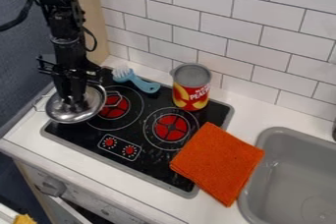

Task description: Cover the pot with the silver lid

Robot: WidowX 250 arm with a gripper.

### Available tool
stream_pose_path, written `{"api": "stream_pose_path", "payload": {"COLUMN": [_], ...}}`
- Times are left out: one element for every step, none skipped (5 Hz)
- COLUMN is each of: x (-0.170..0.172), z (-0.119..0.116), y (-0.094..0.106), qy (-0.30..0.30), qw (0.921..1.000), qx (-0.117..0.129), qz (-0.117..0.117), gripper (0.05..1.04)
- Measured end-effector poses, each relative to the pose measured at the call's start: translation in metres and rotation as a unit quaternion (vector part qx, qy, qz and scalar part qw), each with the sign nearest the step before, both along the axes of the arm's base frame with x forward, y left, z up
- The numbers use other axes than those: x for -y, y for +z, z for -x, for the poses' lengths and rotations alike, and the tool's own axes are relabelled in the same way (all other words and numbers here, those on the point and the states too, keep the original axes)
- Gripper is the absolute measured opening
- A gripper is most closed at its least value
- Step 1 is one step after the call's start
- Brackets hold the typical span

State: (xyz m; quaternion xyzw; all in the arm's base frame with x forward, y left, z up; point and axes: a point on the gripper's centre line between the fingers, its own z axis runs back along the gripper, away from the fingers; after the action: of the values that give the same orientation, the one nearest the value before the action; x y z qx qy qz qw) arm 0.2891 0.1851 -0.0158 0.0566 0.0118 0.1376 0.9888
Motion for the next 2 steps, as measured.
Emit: {"api": "stream_pose_path", "payload": {"x": [-0.0025,-0.0023], "z": [-0.0065,-0.0066], "y": [0.0013,0.0006], "qy": [0.002,0.007], "qw": [1.0000,0.9999], "qx": [0.005,0.008], "qz": [-0.006,-0.002], "gripper": [0.277,0.323]}}
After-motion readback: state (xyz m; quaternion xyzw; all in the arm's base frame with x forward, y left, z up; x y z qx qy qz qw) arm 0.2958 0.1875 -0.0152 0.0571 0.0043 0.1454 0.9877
